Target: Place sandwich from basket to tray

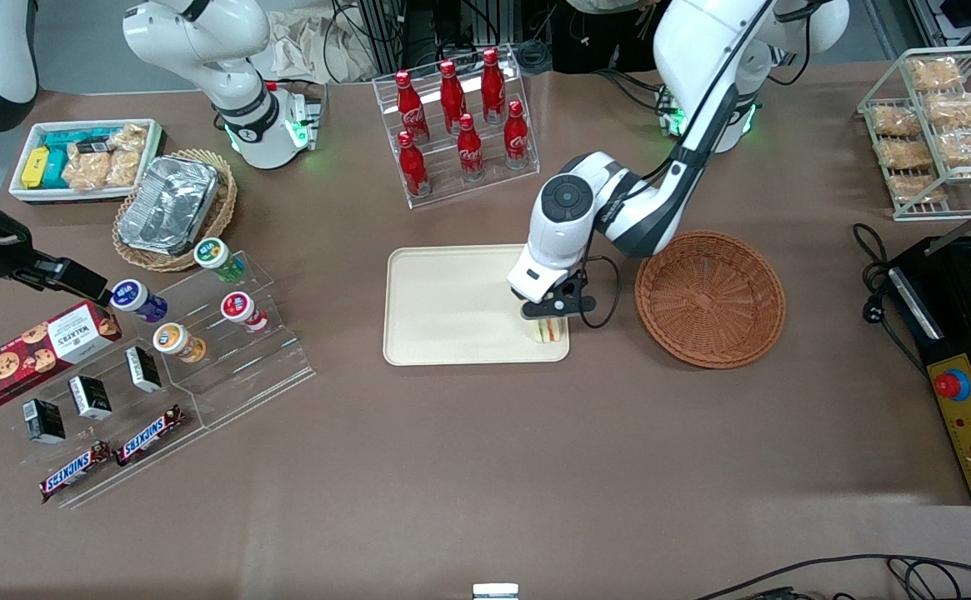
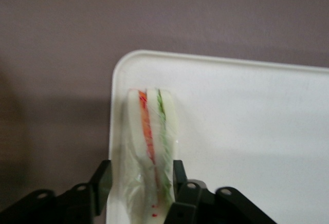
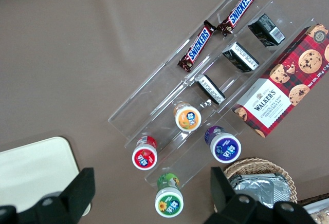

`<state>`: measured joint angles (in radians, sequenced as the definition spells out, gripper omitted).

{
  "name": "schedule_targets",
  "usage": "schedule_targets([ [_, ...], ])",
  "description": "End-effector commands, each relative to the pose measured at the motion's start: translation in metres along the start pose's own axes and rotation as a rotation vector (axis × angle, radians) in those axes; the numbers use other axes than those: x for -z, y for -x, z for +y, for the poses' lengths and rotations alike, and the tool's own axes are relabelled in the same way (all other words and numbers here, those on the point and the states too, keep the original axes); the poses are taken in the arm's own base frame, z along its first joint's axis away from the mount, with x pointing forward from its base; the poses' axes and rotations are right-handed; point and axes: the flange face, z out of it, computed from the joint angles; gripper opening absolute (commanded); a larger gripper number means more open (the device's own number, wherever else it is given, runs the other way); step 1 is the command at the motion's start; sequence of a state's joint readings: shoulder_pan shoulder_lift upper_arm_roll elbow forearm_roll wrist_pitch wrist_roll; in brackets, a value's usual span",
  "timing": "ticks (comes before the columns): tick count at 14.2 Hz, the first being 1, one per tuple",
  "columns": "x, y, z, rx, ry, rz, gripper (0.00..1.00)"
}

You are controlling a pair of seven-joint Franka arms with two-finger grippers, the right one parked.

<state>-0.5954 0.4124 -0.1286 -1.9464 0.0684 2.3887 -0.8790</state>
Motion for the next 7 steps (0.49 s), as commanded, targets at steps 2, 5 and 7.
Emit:
schedule_targets([
  [2,0.078,-0.055,-0.038,0.082,-0.047,0.036,0.99],
  [5,0.15,-0.085,-0.105,0.044,-0.075,0.036,0.99],
  [7,0.194,-0.101,-0.154,0.027,-0.069,0.058,0.99],
])
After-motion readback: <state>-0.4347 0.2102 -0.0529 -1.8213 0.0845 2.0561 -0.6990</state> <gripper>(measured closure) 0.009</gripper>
